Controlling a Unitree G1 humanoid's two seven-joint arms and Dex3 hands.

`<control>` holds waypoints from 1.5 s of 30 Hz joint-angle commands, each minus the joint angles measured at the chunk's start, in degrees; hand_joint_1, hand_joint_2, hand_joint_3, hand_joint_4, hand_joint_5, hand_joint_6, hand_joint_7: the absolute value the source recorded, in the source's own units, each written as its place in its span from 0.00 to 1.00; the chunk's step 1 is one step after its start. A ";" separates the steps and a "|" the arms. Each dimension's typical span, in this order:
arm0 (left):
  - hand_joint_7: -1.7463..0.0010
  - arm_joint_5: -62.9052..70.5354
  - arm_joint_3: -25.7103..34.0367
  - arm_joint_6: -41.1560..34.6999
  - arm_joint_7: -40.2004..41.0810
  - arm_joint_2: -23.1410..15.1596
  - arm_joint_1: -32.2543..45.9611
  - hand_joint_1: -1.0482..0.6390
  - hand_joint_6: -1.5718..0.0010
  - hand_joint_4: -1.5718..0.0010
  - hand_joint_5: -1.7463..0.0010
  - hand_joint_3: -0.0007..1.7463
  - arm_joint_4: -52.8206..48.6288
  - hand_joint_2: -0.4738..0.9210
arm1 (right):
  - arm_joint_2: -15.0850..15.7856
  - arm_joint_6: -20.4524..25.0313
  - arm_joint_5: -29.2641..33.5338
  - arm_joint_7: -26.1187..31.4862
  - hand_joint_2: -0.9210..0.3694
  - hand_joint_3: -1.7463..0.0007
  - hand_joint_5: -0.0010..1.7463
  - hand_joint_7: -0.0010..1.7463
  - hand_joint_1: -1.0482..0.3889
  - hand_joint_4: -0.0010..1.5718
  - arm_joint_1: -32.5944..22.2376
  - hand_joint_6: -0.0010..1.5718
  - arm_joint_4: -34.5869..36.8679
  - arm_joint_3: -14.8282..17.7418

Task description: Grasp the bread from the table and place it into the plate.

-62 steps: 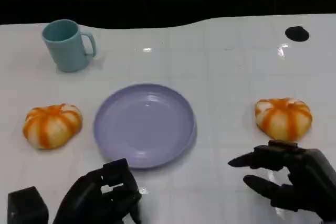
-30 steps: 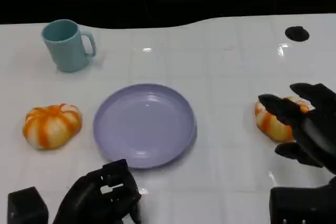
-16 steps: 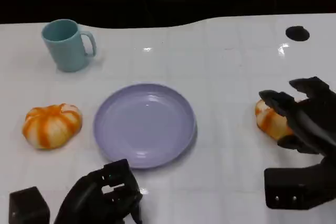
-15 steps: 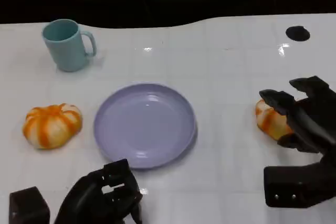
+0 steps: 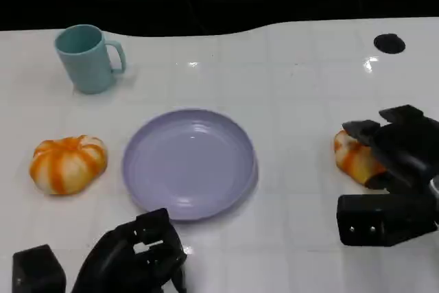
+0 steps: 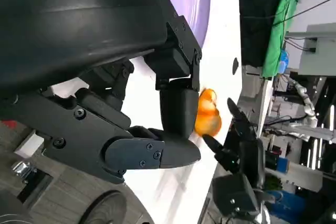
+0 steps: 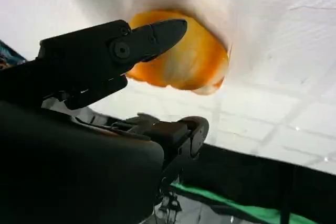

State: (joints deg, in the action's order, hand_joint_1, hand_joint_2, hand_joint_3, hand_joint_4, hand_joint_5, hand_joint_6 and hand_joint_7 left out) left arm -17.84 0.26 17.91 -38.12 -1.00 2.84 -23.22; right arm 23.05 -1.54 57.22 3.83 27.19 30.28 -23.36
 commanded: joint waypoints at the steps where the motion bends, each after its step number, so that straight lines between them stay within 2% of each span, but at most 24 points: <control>1: 0.18 0.23 0.18 -0.38 0.53 -0.62 0.63 0.26 0.53 0.50 0.00 0.28 1.31 0.88 | -0.37 0.59 -2.24 -0.04 0.07 1.00 0.08 0.00 0.32 0.13 2.91 0.21 4.39 -0.87; 7: 0.17 0.01 0.11 -0.76 0.46 -0.59 1.03 0.27 0.53 0.51 0.00 0.28 1.98 0.88 | -1.04 0.13 -4.37 0.26 0.06 1.00 0.07 0.00 0.34 0.15 5.32 0.21 9.40 -2.39; 10: 0.17 0.14 0.08 -0.81 0.67 -0.58 1.21 0.27 0.53 0.51 0.00 0.28 2.26 0.88 | -1.50 -0.08 -4.75 1.35 0.05 0.99 0.07 0.02 0.37 0.20 6.44 0.25 11.84 -3.14; 11: 0.17 0.19 0.08 -0.71 0.70 -0.59 1.27 0.27 0.53 0.51 0.00 0.28 2.31 0.88 | -1.76 -0.64 -5.30 2.18 0.04 0.99 0.07 0.02 0.39 0.24 6.84 0.27 12.97 -3.11; 13: 0.18 0.23 0.05 -0.67 0.70 -0.61 1.34 0.27 0.53 0.51 0.00 0.28 2.40 0.89 | -2.21 -2.40 -6.85 4.38 0.02 1.00 0.07 0.02 0.45 0.38 7.35 0.36 14.90 -2.66; 14: 0.18 0.19 0.05 -0.72 0.70 -0.58 1.35 0.27 0.53 0.51 0.00 0.28 2.43 0.89 | -2.42 -3.86 -7.84 6.24 0.02 1.00 0.14 0.04 0.50 0.50 7.53 0.46 15.99 -2.24; 15: 0.18 0.15 0.04 -0.79 0.73 -0.53 1.37 0.28 0.53 0.51 0.00 0.28 2.47 0.89 | -2.54 -5.33 -8.65 8.08 0.01 1.00 0.34 0.04 0.54 0.57 7.75 0.60 17.11 -2.00; 17: 0.18 0.21 0.00 -0.64 0.78 -0.45 1.39 0.28 0.53 0.51 0.00 0.28 2.46 0.89 | -2.50 -8.77 -9.47 12.75 0.00 0.98 0.61 0.06 0.60 0.59 8.25 0.74 19.60 -2.13; 18: 0.17 0.28 -0.02 -0.59 0.85 -0.42 1.40 0.28 0.53 0.51 0.00 0.28 2.47 0.89 | -2.44 -10.39 -9.61 15.16 0.00 0.96 0.81 0.08 0.61 0.60 8.47 0.81 20.75 -2.34; 19: 0.17 0.35 -0.05 -0.62 0.94 -0.39 1.41 0.28 0.53 0.51 0.00 0.28 2.52 0.88 | -2.42 -11.61 -9.55 17.44 0.00 0.96 0.90 0.10 0.62 0.60 8.69 0.83 21.76 -2.59; 20: 0.17 0.45 -0.11 -0.67 1.07 -0.40 1.44 0.28 0.53 0.51 0.00 0.28 2.63 0.88 | -2.46 -12.31 -9.43 19.09 0.01 0.94 0.95 0.27 0.61 0.59 8.89 0.77 22.52 -2.83; 21: 0.17 0.53 -0.17 -0.74 1.21 -0.40 1.49 0.29 0.53 0.51 0.00 0.29 2.74 0.88 | -2.52 -12.92 -9.31 20.55 0.01 0.90 0.98 0.60 0.62 0.58 9.09 0.61 23.20 -3.05; 22: 0.17 0.62 -0.22 -0.70 1.34 -0.41 1.52 0.29 0.53 0.51 0.00 0.29 2.80 0.88 | -2.58 -13.59 -9.17 22.16 0.02 0.89 0.99 0.72 0.62 0.58 9.28 0.55 23.89 -3.28; 24: 0.17 0.64 -0.29 -0.58 1.38 -0.42 1.53 0.28 0.53 0.51 0.00 0.29 2.77 0.88 | -2.78 -15.35 -9.39 25.43 0.03 0.88 1.00 0.85 0.64 0.57 9.54 0.50 25.08 -3.41; 29: 0.17 0.46 -0.30 -0.52 1.25 -0.47 1.47 0.27 0.53 0.51 0.00 0.30 2.60 0.88 | -3.71 -17.23 -9.68 32.23 0.07 0.85 1.00 0.86 0.64 0.58 10.28 0.50 27.08 -3.64; 32: 0.17 0.13 -0.22 -0.78 0.97 -0.56 1.39 0.27 0.53 0.51 0.00 0.30 2.47 0.87 | -4.28 -18.19 -10.14 34.76 0.10 0.80 1.00 0.91 0.64 0.58 10.83 0.49 27.46 -3.74; 33: 0.17 0.11 -0.20 -0.90 1.00 -0.58 1.38 0.27 0.53 0.51 0.00 0.30 2.41 0.87 | -4.46 -18.73 -10.32 35.57 0.15 0.73 1.00 0.93 0.65 0.58 10.97 0.48 27.25 -3.73; 34: 0.17 0.11 -0.18 -0.97 1.03 -0.60 1.37 0.27 0.53 0.51 0.00 0.30 2.38 0.87 | -4.57 -19.12 -10.44 36.12 0.23 0.61 1.00 0.94 0.65 0.59 11.08 0.48 27.16 -3.74; 36: 0.17 0.17 -0.18 -1.11 1.15 -0.62 1.48 0.27 0.53 0.50 0.00 0.30 2.50 0.87 | -4.78 -19.78 -10.65 36.73 0.28 0.54 1.00 0.95 0.65 0.60 11.20 0.48 26.42 -3.69; 37: 0.17 0.27 -0.19 -0.88 1.12 -0.62 1.53 0.27 0.53 0.51 0.00 0.30 2.47 0.87 | -4.91 -20.22 -10.74 36.99 0.34 0.44 1.00 0.93 0.64 0.60 11.23 0.50 25.63 -3.63; 38: 0.17 0.34 -0.20 -0.70 1.10 -0.61 1.57 0.27 0.53 0.51 0.00 0.30 2.45 0.87 | -4.99 -20.52 -10.80 37.17 0.37 0.39 1.00 0.92 0.64 0.61 11.24 0.50 25.05 -3.58; 40: 0.17 0.24 -0.19 -0.38 0.79 -0.61 1.63 0.27 0.53 0.51 0.00 0.30 2.33 0.87 | -5.30 -21.19 -11.32 36.56 0.40 0.34 1.00 0.90 0.63 0.61 11.11 0.51 23.18 -3.31; 42: 0.17 -0.02 -0.19 -0.60 0.63 -0.57 1.77 0.27 0.53 0.51 0.00 0.30 2.54 0.87 | -5.87 -22.70 -12.50 35.55 0.42 0.32 1.00 0.82 0.63 0.61 10.79 0.53 20.97 -2.94; 45: 0.17 -0.01 -0.27 -1.00 0.84 -0.62 1.98 0.27 0.53 0.51 0.00 0.30 2.98 0.87 | -7.13 -25.75 -14.20 34.55 0.48 0.24 1.00 0.83 0.65 0.62 10.56 0.55 18.52 -3.01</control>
State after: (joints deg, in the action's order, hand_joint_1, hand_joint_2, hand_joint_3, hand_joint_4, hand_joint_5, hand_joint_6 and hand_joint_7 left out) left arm -17.96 -0.18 17.05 -37.21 -0.82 4.09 -21.08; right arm 16.83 -24.87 44.84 39.31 37.38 51.10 -27.09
